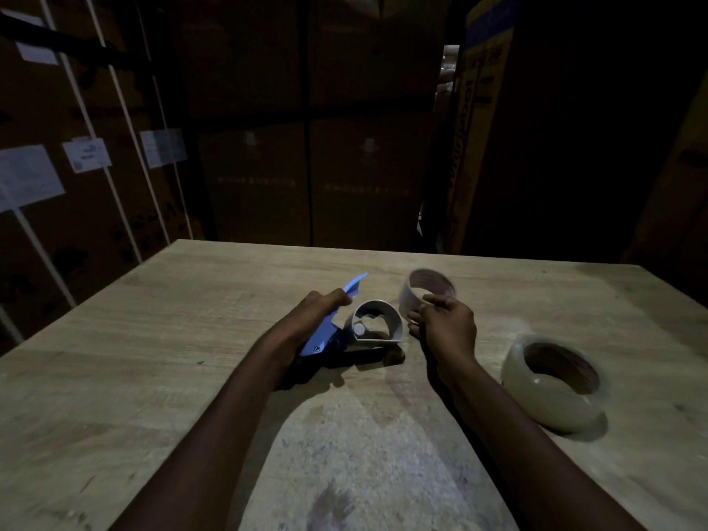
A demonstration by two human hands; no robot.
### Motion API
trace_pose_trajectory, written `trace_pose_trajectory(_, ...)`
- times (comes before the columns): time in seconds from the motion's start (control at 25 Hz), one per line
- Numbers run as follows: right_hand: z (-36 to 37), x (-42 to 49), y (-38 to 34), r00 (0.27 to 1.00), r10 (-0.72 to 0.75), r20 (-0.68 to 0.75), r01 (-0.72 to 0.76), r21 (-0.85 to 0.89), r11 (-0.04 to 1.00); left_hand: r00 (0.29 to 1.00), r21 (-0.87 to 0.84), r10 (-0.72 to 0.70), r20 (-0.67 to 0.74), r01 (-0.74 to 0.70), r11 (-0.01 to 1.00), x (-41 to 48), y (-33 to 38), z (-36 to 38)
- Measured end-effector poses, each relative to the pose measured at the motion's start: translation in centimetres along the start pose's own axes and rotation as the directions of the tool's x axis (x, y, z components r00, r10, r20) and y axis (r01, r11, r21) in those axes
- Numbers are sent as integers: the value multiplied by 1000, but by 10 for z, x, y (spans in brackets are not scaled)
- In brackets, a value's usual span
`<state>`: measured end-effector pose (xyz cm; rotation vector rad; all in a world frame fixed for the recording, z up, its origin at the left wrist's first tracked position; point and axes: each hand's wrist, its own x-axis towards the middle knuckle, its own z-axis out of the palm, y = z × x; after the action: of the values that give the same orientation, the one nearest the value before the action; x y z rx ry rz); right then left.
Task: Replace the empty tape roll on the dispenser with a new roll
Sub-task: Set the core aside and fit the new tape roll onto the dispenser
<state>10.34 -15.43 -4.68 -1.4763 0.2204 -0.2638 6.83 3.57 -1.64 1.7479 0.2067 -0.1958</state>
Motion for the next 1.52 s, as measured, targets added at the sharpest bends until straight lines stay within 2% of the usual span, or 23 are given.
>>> trace_pose_trajectory(0.08,2,0,-1,999,-38,4,38,-97,995,1000,102,17,-8,-16,995,-3,1,-2)
trace_pose_trajectory(0.2,2,-3,-4,998,-47,40,51,-117,992,995,238,97,-14,-91,967,-1,1,-5)
trace_pose_trajectory(0.28,3,-4,-8,998,-46,32,48,-84,995,977,344,193,-92,-151,927,1,1,-1)
trace_pose_trajectory(0.36,2,-6,-12,995,-99,-2,98,-137,986,955,435,261,-142,-177,883,1,2,2)
trace_pose_trajectory(0.48,1,-12,-18,964,-266,-1,257,-261,930,933,655,336,-126,-176,735,0,4,9)
trace_pose_trajectory(0.56,1,-15,-20,929,-362,73,368,-270,890,901,768,409,-147,-156,621,-2,6,13)
trace_pose_trajectory(0.68,0,-20,-20,894,-391,220,443,-299,845,853,842,498,-154,-150,517,-6,8,24)
trace_pose_trajectory(0.76,0,-21,-18,865,-405,296,497,-404,768,826,848,545,-144,-180,498,-7,7,31)
trace_pose_trajectory(0.96,-2,-34,-26,824,-429,369,566,-543,620,799,729,593,-99,-347,590,-12,11,45)
trace_pose_trajectory(1.08,-16,-41,-41,810,-483,332,574,-615,540,741,696,668,-62,-447,561,-21,16,66)
trace_pose_trajectory(1.2,-43,-45,-59,776,-561,287,588,-649,483,661,673,751,2,-556,487,-31,25,97)
trace_pose_trajectory(1.28,-66,-46,-67,771,-583,255,567,-692,447,622,586,781,61,-656,476,-32,30,122)
trace_pose_trajectory(1.36,-90,-46,-70,779,-592,210,519,-746,418,643,465,765,49,-692,552,-35,31,151)
trace_pose_trajectory(1.44,-114,-47,-69,804,-569,174,451,-803,390,726,361,687,-24,-635,683,-40,25,180)
trace_pose_trajectory(1.52,-132,-50,-63,848,-502,170,364,-874,321,829,305,557,-55,-517,800,-41,15,201)
